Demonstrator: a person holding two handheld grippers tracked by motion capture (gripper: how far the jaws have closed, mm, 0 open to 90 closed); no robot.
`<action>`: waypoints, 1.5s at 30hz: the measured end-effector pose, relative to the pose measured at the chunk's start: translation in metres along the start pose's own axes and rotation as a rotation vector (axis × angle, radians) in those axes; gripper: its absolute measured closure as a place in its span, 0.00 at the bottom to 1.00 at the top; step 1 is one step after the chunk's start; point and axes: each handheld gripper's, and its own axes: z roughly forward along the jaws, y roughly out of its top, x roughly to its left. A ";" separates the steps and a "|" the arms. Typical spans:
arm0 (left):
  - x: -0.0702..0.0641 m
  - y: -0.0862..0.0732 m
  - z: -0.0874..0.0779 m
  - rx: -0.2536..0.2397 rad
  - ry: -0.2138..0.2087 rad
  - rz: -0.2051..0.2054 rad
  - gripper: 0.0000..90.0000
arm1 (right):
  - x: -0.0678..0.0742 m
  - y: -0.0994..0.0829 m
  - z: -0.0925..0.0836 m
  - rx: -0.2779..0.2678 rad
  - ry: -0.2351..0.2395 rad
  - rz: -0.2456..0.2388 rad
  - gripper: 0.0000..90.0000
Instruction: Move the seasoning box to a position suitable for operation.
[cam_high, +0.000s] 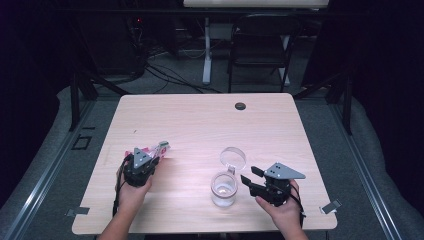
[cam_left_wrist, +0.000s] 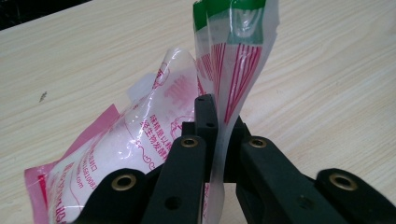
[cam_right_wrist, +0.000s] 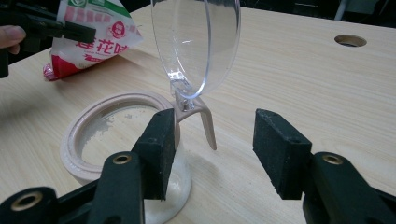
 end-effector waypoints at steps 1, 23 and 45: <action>0.001 0.000 -0.003 -0.006 0.004 -0.007 1.00 | 0.000 0.000 0.000 0.000 0.001 0.000 0.54; 0.043 0.013 -0.049 -0.087 0.080 -0.107 1.00 | -0.002 0.000 -0.001 -0.006 -0.003 0.006 0.54; 0.077 0.055 -0.064 -0.078 0.096 -0.080 1.00 | -0.004 0.000 0.000 -0.009 -0.005 0.006 0.54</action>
